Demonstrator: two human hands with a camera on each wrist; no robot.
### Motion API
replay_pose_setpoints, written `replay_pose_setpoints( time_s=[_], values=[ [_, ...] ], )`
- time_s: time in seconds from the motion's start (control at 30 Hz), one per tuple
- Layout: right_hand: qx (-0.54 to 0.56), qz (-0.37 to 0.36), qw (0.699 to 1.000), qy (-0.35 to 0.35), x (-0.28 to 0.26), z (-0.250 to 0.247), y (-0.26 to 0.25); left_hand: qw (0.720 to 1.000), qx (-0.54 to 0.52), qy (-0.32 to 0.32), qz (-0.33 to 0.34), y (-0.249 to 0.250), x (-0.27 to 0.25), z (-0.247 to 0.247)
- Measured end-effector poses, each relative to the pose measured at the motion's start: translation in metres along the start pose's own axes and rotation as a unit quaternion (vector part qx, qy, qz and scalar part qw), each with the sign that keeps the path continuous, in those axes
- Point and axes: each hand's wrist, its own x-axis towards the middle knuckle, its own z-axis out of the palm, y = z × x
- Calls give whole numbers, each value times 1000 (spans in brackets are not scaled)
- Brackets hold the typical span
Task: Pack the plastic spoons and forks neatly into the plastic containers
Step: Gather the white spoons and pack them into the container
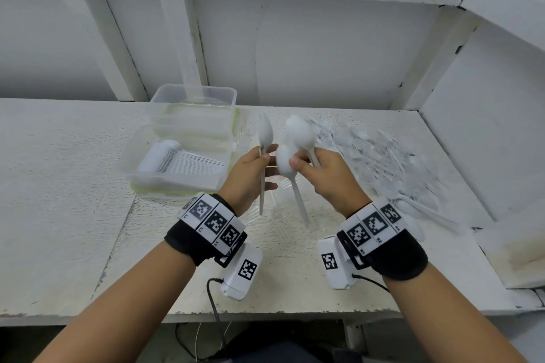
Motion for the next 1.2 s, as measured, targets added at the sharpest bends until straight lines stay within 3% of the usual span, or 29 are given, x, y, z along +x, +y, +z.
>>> replay_pose_setpoints(
  time_s=[0.17, 0.33, 0.47, 0.63, 0.83, 1.03, 1.2],
  values=[
    [219, 23, 975, -15, 6, -6, -9, 996, -58, -44, -45, 2, -2, 0],
    [274, 38, 961, -27, 15, -3, -10, 985, -66, -135, -86, 3, -6, 2],
    [259, 38, 965, -25, 17, -4, -5, 967, -102, -197, -123, 6, -6, -2],
    [179, 36, 983, -3, 16, -3, 0, 965, -103, -206, -128, 4, -1, -8],
    [102, 41, 994, 23, 17, 3, -6, 950, 12, -269, -157, 3, -2, -7],
    [-96, -22, 995, 3, 17, 6, -8, 929, 159, -305, -136, 12, -6, -5],
    [-63, -7, 998, -30, 18, 8, -6, 915, 219, -316, -122, 12, -7, -5]
  ],
)
